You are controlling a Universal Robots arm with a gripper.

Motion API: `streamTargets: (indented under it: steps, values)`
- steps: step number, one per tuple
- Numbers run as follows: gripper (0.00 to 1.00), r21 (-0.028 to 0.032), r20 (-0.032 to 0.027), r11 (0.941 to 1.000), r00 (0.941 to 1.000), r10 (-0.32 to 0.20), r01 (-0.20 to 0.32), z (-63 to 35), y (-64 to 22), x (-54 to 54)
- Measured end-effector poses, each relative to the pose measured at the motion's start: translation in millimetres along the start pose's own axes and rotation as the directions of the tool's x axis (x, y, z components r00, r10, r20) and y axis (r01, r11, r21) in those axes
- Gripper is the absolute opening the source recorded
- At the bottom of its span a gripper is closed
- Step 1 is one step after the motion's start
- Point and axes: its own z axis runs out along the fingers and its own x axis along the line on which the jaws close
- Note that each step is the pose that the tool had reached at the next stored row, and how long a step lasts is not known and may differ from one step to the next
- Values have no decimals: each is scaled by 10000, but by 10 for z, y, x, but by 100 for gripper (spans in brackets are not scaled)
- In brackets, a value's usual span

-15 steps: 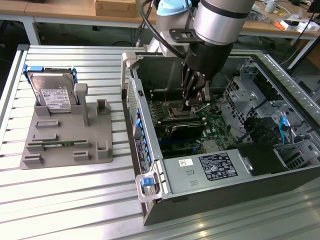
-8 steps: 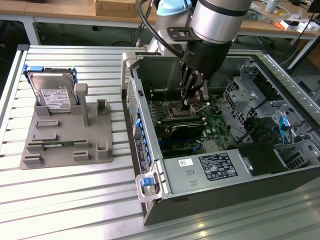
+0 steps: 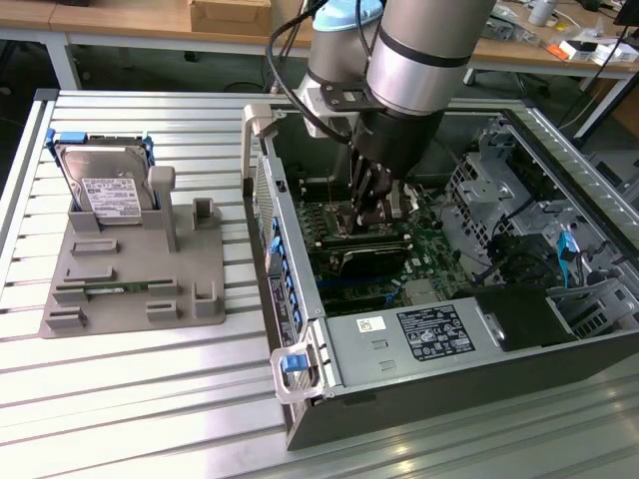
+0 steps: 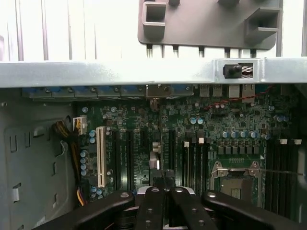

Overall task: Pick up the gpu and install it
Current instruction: 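Press down on the gpu until it lock into place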

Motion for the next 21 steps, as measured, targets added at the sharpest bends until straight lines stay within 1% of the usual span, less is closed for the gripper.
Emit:
streamTargets:
  steps: [1,3,4,6,7,10,11,12,16,17,18,19,20,21]
  values:
    - [11,0,-1,10000,10000,-1,1,55,4,-2]
    - [11,-1,-1,10000,10000,0,0,86,6,-6]
    - [11,1,0,10000,10000,0,0,132,17,-14]
    - [11,0,-1,10000,10000,1,-1,192,77,-20]
    - [11,0,-1,10000,10000,0,0,248,97,-23]
    - [11,-2,-2,10000,10000,-1,1,374,97,-26]
    - [11,-6,-9,10000,10000,0,0,394,97,-25]
    - [11,-3,-4,10000,10000,0,0,407,97,-25]
    - [11,0,17,10000,10000,0,0,414,97,-26]
    - [11,31,44,10000,10000,0,0,390,95,-27]
    - [11,28,22,10000,10000,-2,2,318,96,-24]
    - [11,33,22,10000,10000,0,0,281,97,-23]
    - [11,35,22,10000,10000,0,0,248,98,-23]
    - [11,40,23,10000,10000,0,0,240,98,-23]
